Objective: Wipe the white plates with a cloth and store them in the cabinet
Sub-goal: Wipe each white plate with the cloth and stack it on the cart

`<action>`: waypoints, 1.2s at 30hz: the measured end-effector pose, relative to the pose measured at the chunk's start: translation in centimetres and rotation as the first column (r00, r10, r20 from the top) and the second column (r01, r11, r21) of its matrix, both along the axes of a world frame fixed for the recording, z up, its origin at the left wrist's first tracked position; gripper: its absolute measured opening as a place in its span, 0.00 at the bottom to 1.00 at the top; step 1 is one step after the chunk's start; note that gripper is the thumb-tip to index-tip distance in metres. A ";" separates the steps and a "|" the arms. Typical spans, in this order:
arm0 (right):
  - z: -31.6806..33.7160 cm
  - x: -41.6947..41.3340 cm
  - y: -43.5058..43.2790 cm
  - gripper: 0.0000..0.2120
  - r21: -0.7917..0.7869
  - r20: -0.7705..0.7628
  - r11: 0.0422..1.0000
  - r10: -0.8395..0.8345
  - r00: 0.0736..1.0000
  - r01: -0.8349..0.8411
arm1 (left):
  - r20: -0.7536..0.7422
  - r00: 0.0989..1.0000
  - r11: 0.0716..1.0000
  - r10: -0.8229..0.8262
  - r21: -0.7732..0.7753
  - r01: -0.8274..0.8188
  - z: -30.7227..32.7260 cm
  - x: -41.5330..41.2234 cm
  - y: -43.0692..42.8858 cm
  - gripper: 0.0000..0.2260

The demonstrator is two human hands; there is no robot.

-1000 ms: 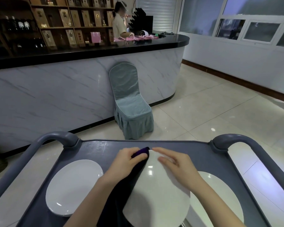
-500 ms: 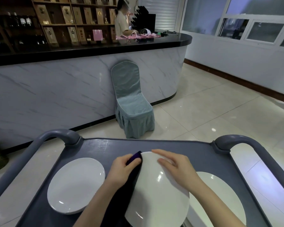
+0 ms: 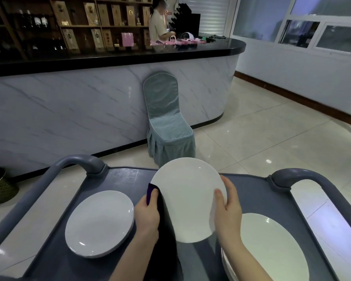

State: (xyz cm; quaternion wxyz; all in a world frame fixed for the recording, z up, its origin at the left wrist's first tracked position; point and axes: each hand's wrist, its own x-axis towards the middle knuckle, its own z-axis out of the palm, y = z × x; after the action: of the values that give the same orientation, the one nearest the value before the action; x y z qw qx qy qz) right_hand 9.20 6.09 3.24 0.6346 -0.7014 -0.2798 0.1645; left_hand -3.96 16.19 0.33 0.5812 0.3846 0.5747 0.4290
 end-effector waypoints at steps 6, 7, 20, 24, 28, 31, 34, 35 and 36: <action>1.8 3.6 0.1 0.19 -0.111 0.122 0.964 0.256 0.959 -0.244 | -0.148 0.965 0.946 -0.216 0.214 0.244 1.4 -1.6 2.3 0.13; 2.5 3.9 0.2 0.20 -0.125 0.156 0.952 0.298 0.942 -0.280 | -0.166 0.954 0.925 -0.251 0.248 0.287 2.0 -1.7 2.7 0.12; 5.9 4.7 1.3 0.17 -0.342 0.301 0.803 0.586 0.753 -0.488 | -0.334 0.739 0.657 -0.585 0.339 0.674 4.1 -2.0 3.5 0.11; 4.7 4.0 1.0 0.15 -0.172 0.252 0.902 0.429 0.868 -0.396 | -0.132 0.936 0.887 -0.326 0.300 0.351 2.0 -1.4 1.9 0.11; 2.4 2.5 0.5 0.16 0.029 0.023 0.991 0.133 0.991 -0.134 | -0.046 0.979 0.978 -0.199 0.054 0.201 0.0 -1.6 0.6 0.14; 1.6 2.3 0.0 0.17 0.018 0.003 0.982 0.186 0.983 -0.186 | -0.289 0.916 0.915 -0.278 0.211 0.344 1.5 -2.3 2.4 0.16; 2.9 2.8 0.3 0.19 -0.148 0.150 0.893 0.444 0.883 -0.424 | -0.465 0.746 0.703 -0.477 0.308 0.641 4.3 -2.0 3.9 0.14; 3.4 2.9 0.5 0.18 -0.209 0.182 0.855 0.512 0.840 -0.475 | -0.544 0.669 0.622 -0.507 0.305 0.721 4.8 -1.8 4.1 0.13; 3.7 3.1 0.7 0.17 -0.247 0.197 0.831 0.547 0.814 -0.499 | -0.585 0.624 0.570 -0.519 0.307 0.762 5.2 -1.6 4.2 0.13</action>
State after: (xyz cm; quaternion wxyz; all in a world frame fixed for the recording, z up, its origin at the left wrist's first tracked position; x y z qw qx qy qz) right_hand 12.29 6.79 6.97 0.4548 -0.6677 -0.5265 0.2649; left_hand -5.53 20.36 5.50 0.4261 0.7990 0.3602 0.2242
